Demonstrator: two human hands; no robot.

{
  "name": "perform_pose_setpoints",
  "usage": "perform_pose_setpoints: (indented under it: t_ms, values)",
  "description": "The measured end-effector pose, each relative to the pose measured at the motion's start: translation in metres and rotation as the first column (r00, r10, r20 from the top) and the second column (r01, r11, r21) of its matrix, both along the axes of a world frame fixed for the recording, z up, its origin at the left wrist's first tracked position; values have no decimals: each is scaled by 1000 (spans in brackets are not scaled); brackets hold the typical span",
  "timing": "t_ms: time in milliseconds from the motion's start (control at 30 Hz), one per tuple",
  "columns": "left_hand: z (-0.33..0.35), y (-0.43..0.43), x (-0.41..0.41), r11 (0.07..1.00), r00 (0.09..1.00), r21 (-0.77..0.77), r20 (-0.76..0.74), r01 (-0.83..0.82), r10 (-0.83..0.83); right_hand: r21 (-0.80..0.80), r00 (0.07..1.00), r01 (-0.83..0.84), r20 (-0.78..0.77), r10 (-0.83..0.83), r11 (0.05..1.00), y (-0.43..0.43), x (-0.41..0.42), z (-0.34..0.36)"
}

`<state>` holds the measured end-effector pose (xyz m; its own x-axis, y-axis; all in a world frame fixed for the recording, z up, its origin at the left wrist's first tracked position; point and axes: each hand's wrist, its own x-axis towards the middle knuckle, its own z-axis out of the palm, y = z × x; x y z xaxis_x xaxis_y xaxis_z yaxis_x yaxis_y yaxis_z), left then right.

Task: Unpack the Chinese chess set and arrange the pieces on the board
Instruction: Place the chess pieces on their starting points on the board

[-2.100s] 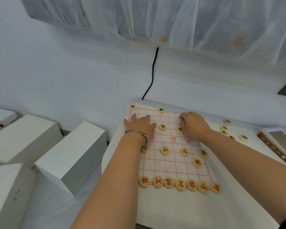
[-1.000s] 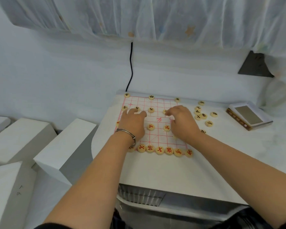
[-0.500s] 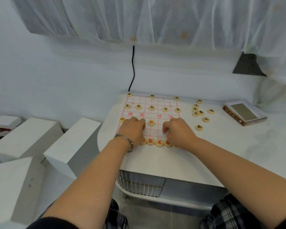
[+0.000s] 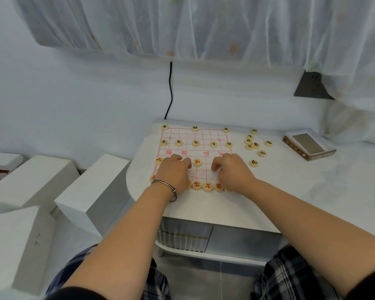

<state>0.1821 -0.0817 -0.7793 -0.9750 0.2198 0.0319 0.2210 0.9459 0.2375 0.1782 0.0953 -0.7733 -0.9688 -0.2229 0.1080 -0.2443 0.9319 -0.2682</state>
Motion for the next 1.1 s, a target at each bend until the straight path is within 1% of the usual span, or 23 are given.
perform_pose_setpoints:
  t_ms: [100, 267, 400, 533, 633, 833, 1100]
  values:
    - [0, -2, -1, 1000, 1000, 7, 17, -1, 1, -77, 999, 43, -11, -44, 996, 2, 3, 0]
    - [7, 2, -3, 996, 1000, 89, -16, 11, -10, -109, 999, 36, -35, -40, 993, 6, 4, 3]
    - [8, 14, 0, 974, 993, 195, 1, 119, -121, -275, 992, 115, -25, -126, 954, 20, 10, 10]
    - [7, 29, 6, 951, 970, 211, 51, 224, -240, -371, 980, 182, -3, -197, 911, 43, 18, 6]
    - [5, 40, 9, 943, 955, 191, 72, 271, -289, -375, 973, 217, 12, -230, 901, 57, 22, 2]
    - [1, 51, 11, 945, 943, 124, 105, 302, -315, -331, 985, 167, 91, -145, 929, 67, 32, -7]
    - [0, 57, 13, 938, 935, 92, 97, 333, -341, -242, 984, 172, 75, -159, 955, 75, 31, -7]
